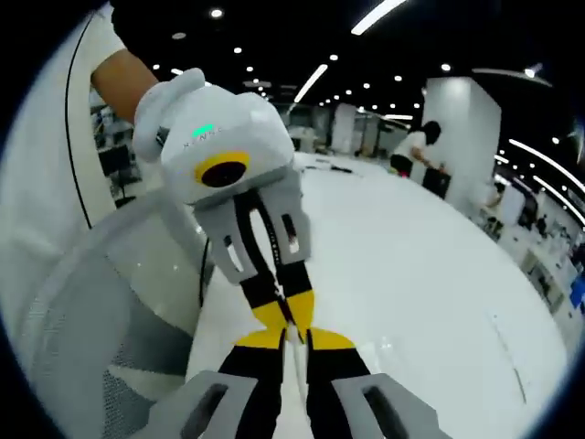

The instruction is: Open the resealable bag by pulling the two sides of the seal apart until the entire bag opening is separated and visibly accessible.

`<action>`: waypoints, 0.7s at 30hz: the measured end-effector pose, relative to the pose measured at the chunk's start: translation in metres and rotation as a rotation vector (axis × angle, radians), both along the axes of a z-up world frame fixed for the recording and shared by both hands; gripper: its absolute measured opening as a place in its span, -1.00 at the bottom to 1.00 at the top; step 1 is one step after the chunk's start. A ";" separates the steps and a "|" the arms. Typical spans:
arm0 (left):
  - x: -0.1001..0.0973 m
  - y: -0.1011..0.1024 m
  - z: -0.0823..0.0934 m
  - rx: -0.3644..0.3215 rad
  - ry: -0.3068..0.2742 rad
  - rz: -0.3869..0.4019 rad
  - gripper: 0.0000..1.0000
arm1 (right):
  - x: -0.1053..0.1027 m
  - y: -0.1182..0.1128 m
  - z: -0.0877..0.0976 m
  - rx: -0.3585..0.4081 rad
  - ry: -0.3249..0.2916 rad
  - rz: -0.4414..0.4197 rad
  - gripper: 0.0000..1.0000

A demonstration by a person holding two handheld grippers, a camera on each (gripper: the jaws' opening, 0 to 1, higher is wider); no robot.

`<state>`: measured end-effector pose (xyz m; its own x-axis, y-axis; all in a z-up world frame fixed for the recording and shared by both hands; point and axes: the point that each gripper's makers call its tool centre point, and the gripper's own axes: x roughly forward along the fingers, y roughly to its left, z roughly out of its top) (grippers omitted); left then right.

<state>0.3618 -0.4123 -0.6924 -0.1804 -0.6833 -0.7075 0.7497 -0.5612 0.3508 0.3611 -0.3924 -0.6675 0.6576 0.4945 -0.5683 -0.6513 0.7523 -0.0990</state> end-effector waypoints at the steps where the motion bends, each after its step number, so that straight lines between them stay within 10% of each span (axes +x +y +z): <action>1: -0.001 -0.001 0.002 -0.004 0.013 0.007 -1.00 | 0.000 0.000 -0.001 -0.005 0.006 0.001 -0.93; 21: -0.007 -0.005 -0.006 0.019 0.083 0.034 -1.00 | -0.006 -0.001 -0.018 -0.058 0.099 0.013 -1.00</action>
